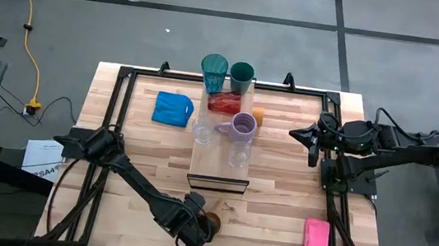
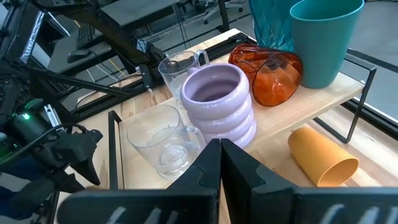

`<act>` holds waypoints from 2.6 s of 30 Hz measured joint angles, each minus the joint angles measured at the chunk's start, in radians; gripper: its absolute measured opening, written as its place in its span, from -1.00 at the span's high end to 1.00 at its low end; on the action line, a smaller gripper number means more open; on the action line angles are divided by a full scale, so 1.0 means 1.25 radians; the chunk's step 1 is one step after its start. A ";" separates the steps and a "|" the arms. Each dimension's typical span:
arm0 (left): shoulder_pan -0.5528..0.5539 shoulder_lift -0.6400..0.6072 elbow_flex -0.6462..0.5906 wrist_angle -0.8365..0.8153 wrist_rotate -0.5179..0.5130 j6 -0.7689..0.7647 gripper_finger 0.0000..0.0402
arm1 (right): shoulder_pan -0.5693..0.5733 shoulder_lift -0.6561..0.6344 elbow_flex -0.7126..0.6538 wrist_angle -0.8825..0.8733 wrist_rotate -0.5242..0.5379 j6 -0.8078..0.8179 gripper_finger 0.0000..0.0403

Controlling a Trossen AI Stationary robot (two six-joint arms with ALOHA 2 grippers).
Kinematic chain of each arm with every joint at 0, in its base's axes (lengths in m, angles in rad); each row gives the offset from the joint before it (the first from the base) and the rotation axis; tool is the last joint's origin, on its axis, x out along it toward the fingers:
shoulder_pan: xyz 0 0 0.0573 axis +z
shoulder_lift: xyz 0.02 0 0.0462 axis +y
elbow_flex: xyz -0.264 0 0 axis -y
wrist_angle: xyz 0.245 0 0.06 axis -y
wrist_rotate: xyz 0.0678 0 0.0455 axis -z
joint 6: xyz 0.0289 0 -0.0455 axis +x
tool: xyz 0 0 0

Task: Stack small to large cups/mugs on shelf
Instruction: Put the brown mug on the shelf

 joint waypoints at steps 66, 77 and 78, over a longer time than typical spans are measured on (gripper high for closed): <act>0.222 -0.458 0.000 -0.322 -0.163 0.889 1.00 | 0.000 0.000 0.000 0.001 0.007 0.023 1.00; 0.230 -0.416 0.000 -0.295 -0.163 0.982 1.00 | 0.000 0.000 0.000 0.003 0.008 0.023 1.00; 0.230 -0.413 0.000 -0.294 -0.162 0.982 1.00 | 0.000 0.000 0.000 0.004 0.008 0.023 1.00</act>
